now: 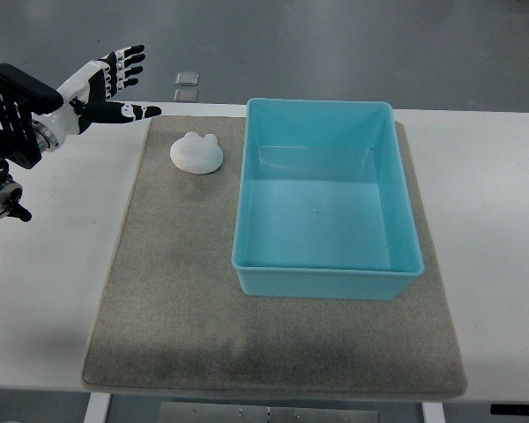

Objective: Place white toy into blue box with left hand
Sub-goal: 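Move the left hand toward the white bunny toy, fingers extended, then lower the left hand over the bunny toy and close fingers around it, then lift the bunny toy with the left hand and carry it over the blue box, then open the left hand fingers to drop the bunny into the box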

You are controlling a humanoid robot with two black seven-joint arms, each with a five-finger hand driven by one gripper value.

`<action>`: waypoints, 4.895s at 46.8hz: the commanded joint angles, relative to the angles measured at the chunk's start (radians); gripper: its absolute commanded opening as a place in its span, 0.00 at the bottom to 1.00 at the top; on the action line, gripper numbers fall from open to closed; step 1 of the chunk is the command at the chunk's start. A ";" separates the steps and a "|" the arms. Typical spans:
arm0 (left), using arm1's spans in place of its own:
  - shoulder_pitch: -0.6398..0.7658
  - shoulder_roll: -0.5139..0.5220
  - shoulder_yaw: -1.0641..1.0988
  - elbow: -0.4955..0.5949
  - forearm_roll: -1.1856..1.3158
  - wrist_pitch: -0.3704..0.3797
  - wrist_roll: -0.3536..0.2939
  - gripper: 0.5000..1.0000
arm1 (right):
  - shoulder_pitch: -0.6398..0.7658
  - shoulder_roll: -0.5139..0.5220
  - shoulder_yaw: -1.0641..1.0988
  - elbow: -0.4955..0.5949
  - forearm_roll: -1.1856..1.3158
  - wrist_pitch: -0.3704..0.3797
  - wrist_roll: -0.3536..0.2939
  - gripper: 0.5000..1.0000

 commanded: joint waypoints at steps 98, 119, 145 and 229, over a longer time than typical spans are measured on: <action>-0.167 -0.080 0.358 0.132 0.585 0.119 -0.060 0.72 | 0.000 0.000 0.000 0.000 0.000 0.000 0.000 0.87; -0.167 -0.100 0.372 0.169 0.671 0.167 -0.058 0.59 | 0.000 0.000 0.000 0.000 -0.001 0.000 0.000 0.87; -0.167 -0.098 0.369 0.154 0.640 0.200 -0.058 0.00 | 0.000 0.000 0.000 0.000 0.000 0.000 0.000 0.87; -0.178 -0.051 0.439 -0.362 0.566 0.141 -0.075 0.93 | 0.000 0.000 0.000 0.000 0.000 0.000 0.000 0.87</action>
